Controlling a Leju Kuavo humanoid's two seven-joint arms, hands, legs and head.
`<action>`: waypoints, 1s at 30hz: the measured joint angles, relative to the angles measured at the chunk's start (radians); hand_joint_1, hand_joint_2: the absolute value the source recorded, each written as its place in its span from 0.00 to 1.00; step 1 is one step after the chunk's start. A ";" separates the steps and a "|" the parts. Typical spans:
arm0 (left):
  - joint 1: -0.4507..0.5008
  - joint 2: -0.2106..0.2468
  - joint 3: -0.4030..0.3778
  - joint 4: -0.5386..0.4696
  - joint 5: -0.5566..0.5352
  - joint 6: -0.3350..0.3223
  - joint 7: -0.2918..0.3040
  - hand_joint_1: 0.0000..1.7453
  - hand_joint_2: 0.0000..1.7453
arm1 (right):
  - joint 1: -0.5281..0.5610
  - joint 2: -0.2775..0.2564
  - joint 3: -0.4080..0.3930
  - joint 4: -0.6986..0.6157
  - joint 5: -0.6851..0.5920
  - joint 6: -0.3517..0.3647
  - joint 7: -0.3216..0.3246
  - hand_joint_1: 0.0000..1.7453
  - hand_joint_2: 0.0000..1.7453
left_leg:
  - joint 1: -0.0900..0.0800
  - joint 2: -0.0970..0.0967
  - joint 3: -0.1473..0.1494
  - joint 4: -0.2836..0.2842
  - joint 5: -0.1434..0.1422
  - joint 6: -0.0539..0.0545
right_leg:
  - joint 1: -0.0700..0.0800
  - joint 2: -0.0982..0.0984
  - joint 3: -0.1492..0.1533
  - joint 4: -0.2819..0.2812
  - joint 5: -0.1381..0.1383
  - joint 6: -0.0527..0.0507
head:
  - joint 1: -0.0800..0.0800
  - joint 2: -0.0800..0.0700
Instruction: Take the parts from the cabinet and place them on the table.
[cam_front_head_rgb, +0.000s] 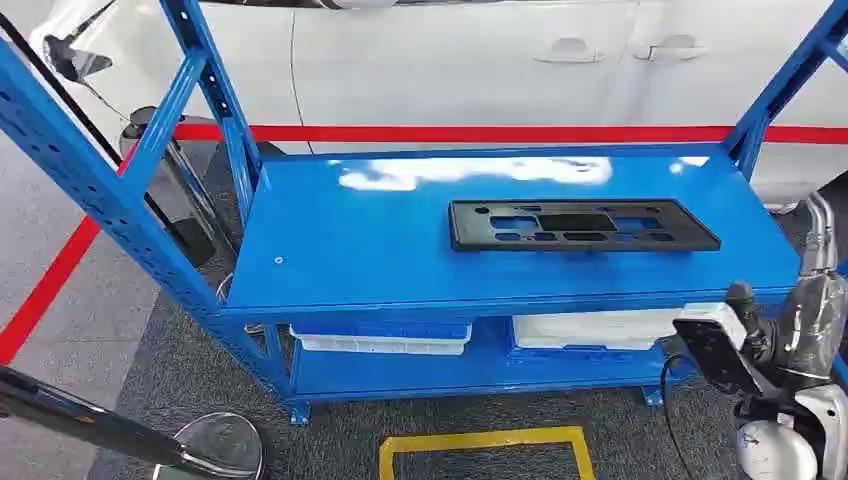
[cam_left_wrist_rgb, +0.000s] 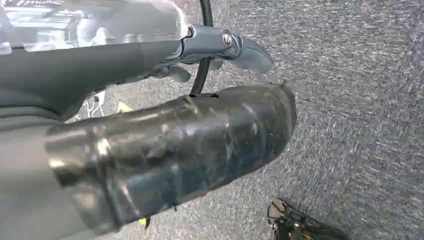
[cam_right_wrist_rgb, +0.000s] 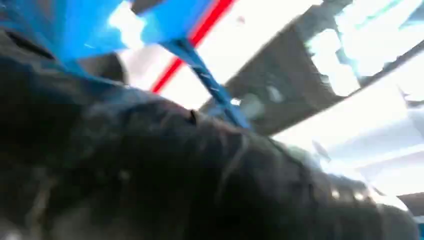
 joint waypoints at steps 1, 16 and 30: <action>0.000 0.000 0.003 0.000 -0.005 -0.005 -0.004 0.00 0.00 | 0.003 -0.008 0.027 -0.019 0.019 -0.010 -0.001 0.00 0.00 | 0.000 0.000 0.000 0.000 0.000 0.000 | 0.000 0.000 0.000 0.000 0.000 0.000 | 0.000 0.000; -0.025 -0.008 0.013 -0.011 -0.102 -0.066 -0.037 0.00 0.00 | 0.001 -0.114 0.392 -0.110 0.364 -0.107 0.077 0.00 1.00 | 0.000 0.000 -0.001 0.000 0.000 0.000 | 0.000 0.000 0.000 0.000 0.000 0.000 | 0.000 0.000; -0.101 -0.026 0.013 -0.012 -0.105 -0.111 0.026 0.00 0.00 | -0.215 -0.118 0.595 0.138 0.598 -0.130 0.188 0.00 1.00 | 0.000 -0.001 -0.001 0.000 0.002 -0.001 | 0.000 -0.001 -0.001 0.000 0.001 0.000 | 0.000 0.000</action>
